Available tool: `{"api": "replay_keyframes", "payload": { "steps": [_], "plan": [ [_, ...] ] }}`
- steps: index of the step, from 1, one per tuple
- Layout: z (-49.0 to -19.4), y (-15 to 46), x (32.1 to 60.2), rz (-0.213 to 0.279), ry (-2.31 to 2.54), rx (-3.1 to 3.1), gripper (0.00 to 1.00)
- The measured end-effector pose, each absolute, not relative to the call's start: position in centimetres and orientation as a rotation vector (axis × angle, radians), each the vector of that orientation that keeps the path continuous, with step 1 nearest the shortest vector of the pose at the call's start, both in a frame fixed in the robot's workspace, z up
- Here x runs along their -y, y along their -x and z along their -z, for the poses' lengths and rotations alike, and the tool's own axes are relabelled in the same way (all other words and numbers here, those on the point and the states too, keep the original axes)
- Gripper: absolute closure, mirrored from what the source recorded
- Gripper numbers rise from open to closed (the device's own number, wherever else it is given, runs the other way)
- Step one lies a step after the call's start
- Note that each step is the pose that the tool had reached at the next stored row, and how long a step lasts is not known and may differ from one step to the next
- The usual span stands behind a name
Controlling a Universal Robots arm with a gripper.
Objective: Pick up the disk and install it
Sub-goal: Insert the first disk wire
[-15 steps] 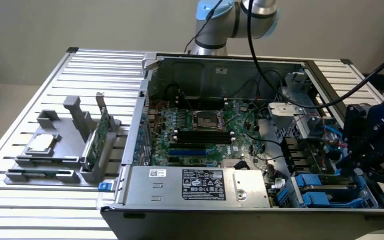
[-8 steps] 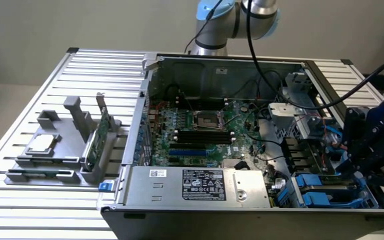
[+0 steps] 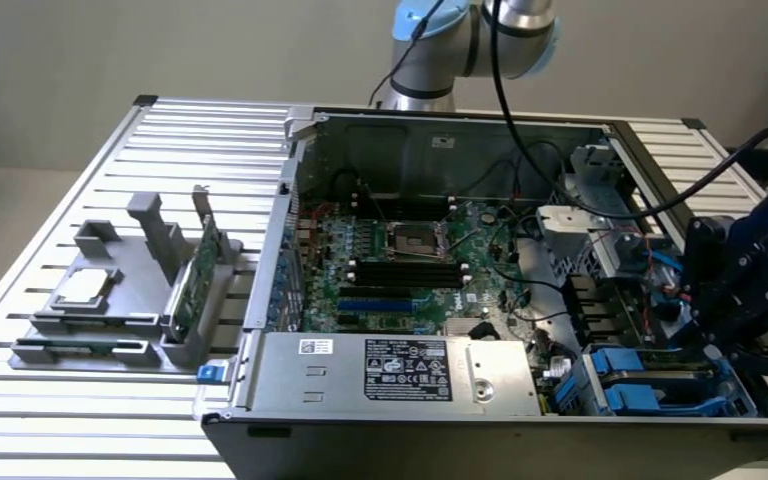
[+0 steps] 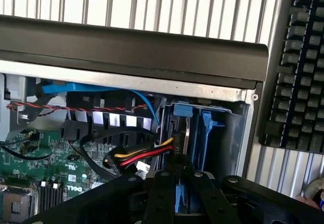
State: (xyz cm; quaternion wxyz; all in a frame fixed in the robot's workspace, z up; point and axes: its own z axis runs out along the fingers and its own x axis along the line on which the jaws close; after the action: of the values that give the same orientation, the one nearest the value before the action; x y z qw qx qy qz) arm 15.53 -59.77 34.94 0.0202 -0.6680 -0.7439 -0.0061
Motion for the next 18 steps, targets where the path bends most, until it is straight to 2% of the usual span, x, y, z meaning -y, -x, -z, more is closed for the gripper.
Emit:
{"api": "replay_keyframes", "payload": {
  "steps": [7,18],
  "plan": [
    [-34.9,-15.5,58.1,-0.008,2.083,2.318,0.84],
    [-34.7,-15.6,57.9,-0.077,2.126,2.32,0.84]
  ]
}}
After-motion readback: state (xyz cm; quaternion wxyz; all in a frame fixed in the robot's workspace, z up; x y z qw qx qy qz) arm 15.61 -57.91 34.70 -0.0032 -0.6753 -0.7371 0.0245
